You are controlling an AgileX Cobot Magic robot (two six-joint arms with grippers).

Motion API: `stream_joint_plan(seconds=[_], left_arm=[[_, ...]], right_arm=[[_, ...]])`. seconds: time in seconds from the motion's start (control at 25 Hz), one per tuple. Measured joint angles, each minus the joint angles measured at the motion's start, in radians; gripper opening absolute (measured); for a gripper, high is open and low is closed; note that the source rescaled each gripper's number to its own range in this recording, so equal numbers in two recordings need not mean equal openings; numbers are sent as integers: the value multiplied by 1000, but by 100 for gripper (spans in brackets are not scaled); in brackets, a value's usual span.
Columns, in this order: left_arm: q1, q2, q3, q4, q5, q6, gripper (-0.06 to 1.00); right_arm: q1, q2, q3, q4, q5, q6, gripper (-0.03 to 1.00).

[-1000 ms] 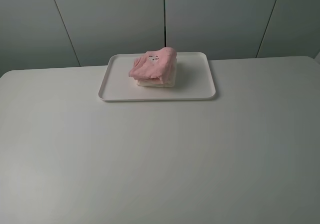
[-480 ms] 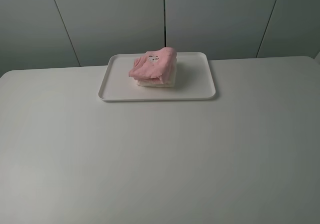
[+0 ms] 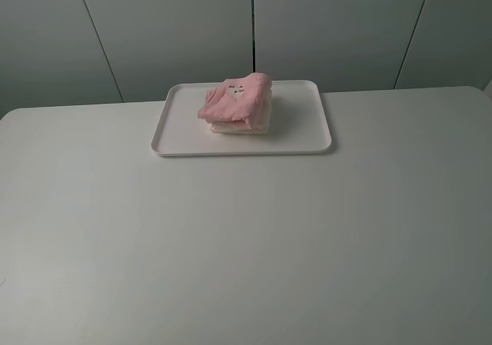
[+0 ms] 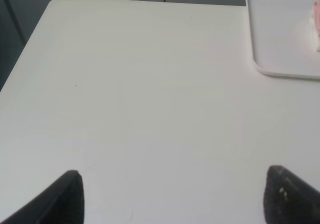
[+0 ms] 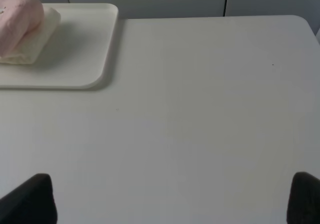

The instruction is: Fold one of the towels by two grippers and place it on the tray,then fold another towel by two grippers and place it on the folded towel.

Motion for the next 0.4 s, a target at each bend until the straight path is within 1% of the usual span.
stream_joint_plan(seconds=[0.4], left_arm=[[0,0,0,0,0,0,93]], right_arm=[[0,0,0,0,0,0,100]])
